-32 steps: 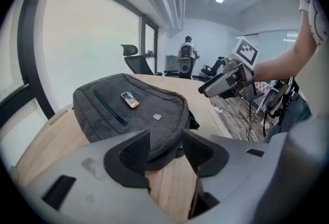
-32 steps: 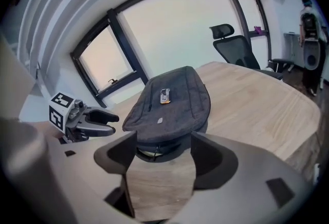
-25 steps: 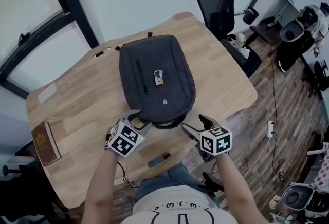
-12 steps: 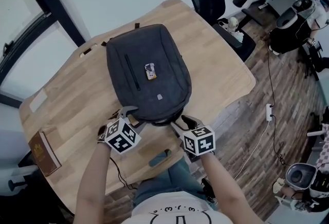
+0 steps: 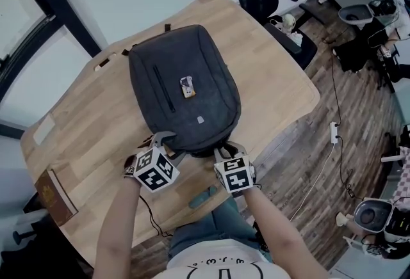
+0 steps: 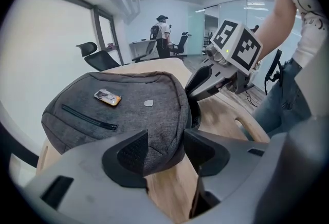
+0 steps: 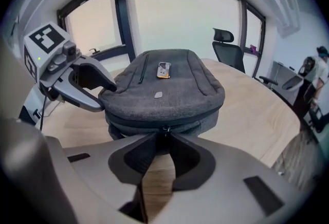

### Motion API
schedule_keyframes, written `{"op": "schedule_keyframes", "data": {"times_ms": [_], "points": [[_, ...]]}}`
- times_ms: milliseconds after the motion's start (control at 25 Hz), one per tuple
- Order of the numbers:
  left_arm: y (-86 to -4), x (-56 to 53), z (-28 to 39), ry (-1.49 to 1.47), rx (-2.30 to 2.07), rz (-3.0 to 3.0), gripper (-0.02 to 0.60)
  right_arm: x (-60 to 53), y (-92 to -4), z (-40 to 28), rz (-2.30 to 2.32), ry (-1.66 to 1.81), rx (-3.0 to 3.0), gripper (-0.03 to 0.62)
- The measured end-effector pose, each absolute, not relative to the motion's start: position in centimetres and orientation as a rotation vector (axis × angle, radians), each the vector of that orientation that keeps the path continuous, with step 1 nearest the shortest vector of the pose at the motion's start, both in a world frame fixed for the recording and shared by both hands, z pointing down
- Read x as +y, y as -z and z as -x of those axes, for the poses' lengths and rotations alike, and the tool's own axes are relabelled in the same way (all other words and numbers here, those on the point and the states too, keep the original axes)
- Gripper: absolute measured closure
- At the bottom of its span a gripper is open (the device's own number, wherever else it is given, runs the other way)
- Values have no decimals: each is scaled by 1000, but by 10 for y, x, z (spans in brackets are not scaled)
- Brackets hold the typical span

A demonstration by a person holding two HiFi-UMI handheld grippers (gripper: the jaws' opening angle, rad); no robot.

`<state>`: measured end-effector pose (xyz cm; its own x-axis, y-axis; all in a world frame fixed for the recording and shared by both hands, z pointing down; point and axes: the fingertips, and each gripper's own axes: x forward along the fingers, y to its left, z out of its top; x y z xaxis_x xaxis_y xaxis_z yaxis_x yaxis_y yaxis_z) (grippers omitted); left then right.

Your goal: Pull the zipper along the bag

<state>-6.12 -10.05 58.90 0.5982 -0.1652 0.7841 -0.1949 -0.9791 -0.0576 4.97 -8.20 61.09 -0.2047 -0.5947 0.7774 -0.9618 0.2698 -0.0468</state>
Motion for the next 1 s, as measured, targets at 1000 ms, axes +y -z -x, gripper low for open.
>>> {"op": "schedule_keyframes", "data": {"times_ms": [1000], "points": [[-604,-84,-1,-1594,-241,-2668,507,-71,-608,-48,-923,-874,-2010,537]]}}
